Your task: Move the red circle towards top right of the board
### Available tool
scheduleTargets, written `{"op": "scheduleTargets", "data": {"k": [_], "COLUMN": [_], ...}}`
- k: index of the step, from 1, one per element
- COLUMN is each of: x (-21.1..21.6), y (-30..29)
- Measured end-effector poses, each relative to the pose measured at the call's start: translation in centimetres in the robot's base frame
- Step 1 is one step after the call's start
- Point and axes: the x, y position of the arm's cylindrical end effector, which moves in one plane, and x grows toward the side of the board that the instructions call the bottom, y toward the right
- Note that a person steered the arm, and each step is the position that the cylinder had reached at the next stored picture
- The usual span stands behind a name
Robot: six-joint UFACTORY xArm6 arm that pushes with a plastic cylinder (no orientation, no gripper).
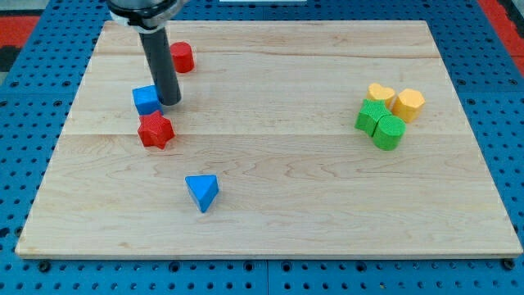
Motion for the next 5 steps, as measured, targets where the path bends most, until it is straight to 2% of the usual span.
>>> {"op": "scheduleTargets", "data": {"k": [1, 2, 3, 5], "x": [-0.8, -0.6, -1.4, -5.5], "y": [-1.5, 0.9, 5.9, 6.0]}}
